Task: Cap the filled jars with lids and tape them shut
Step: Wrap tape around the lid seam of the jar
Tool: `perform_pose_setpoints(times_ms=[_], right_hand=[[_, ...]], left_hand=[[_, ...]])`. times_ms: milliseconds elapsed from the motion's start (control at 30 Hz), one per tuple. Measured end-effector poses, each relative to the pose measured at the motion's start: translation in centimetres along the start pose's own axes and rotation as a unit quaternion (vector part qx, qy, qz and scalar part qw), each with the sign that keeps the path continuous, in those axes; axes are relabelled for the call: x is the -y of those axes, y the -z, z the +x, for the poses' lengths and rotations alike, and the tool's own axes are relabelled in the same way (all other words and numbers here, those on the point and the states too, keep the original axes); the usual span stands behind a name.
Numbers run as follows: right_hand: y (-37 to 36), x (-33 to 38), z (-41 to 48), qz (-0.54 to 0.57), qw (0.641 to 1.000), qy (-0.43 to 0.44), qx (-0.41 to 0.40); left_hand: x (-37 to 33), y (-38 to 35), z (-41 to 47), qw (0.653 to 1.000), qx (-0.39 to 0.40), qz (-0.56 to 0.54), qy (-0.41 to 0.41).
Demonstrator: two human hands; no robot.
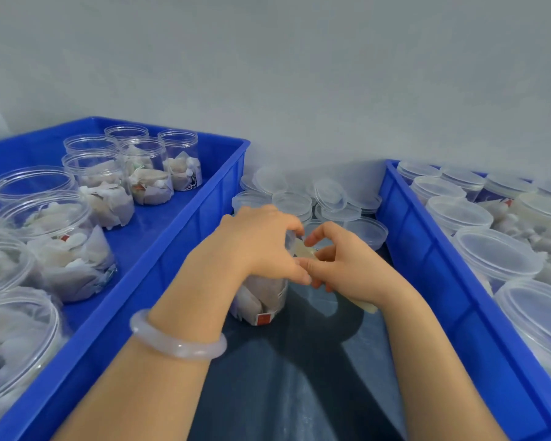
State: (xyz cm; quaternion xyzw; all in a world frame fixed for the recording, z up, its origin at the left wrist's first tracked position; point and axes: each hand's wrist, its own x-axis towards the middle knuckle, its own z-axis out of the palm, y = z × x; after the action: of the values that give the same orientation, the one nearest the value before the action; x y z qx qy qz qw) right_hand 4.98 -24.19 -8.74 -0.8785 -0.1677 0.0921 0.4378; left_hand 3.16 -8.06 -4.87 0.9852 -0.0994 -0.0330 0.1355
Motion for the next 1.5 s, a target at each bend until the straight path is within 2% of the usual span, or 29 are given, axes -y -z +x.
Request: perform_pose_setpoints(times_ms=[133, 233, 400, 467, 533, 867, 1000, 1167, 1500], right_hand=[[-0.3, -0.3, -0.5, 0.021, 0.999, 0.019, -0.034], [-0.3, -0.4, -1.0, 0.039, 0.998, 0.034, -0.028], [-1.8, -1.1, -1.2, 0.044, 0.991, 0.097, -0.076], [-2.3, -1.1, -1.4, 0.029, 0.990, 0.097, -0.098], [-2.4, -1.0, -1.8, 0.028, 0.988, 0.096, -0.114], [-3.2, -1.4, -2.2, 0.017, 0.976, 0.119, -0.181], [-3.6, -1.5, -2.2, 0.007, 0.968, 0.142, -0.209], [-4.0, -1.7, -2.3, -0.007, 0.961, 0.152, -0.232], [-4.9, -1.8, -2.8, -0.061, 0.931, 0.187, -0.309]], left_hand=[[0.9, 0.2, -0.1, 0.996, 0.015, -0.063, -0.055], [1.3, 0.1, -0.2, 0.995, 0.012, -0.062, -0.081], [1.0, -0.6, -0.5, 0.993, -0.052, -0.055, -0.086], [1.1, -1.0, -0.6, 0.992, -0.080, -0.038, -0.093], [1.3, -1.3, -0.7, 0.991, -0.089, -0.025, -0.092], [0.8, -1.7, -0.7, 0.996, -0.039, 0.035, -0.067], [0.1, -2.3, -0.9, 0.995, -0.075, 0.043, -0.053], [0.6, -2.6, -1.2, 0.987, -0.134, 0.051, -0.078], [-0.3, -2.7, -0.9, 0.981, -0.179, -0.048, -0.063]])
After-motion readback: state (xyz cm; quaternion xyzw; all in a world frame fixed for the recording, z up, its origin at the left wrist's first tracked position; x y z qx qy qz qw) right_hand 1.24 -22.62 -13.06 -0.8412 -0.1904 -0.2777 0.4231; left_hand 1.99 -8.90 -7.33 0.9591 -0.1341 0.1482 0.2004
